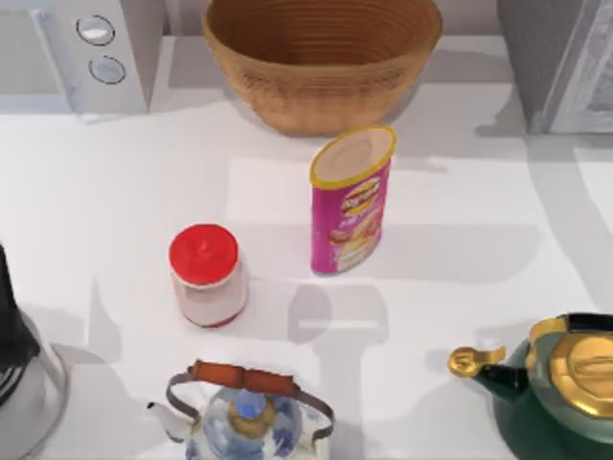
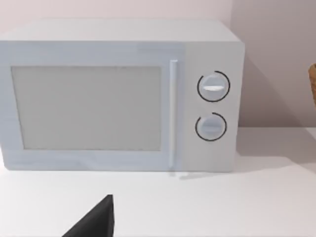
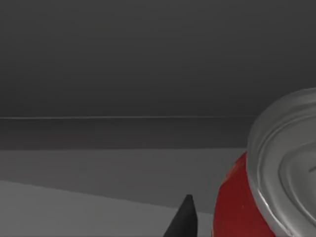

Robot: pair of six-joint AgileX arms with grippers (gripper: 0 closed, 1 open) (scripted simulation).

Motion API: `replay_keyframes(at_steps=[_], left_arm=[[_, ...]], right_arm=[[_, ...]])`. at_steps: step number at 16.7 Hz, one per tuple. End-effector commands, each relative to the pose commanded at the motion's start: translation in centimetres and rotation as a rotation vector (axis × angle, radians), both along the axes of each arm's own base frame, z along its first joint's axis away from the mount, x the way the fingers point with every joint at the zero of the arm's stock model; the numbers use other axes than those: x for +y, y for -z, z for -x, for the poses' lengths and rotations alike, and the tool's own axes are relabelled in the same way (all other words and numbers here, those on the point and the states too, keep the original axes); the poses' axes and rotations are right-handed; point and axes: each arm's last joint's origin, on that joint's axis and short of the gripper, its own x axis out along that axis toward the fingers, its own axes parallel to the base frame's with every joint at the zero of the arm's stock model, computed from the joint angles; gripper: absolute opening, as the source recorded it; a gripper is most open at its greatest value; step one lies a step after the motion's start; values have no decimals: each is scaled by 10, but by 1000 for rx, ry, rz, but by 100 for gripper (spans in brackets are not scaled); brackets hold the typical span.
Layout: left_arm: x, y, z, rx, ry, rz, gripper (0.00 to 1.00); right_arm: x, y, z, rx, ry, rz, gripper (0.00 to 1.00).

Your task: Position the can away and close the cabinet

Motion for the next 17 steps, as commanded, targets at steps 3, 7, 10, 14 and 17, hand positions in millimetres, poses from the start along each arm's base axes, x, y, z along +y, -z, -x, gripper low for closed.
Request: replay_keyframes(at_steps=[3,7,10,14,17], left_arm=[[0,0,0,0,0,0,100],[0,0,0,0,0,0,100],[0,0,0,0,0,0,100],[0,0,0,0,0,0,100],[0,0,0,0,0,0,100]], right_arm=[[6,-8,-14,6,-6,3,0],[7,-9,-16,7,-7,4,0],[6,-9,-18,9,-3,2,0],[8,-19,-46,20,0,4,0],[9,-33,-77,11,0,2,0]])
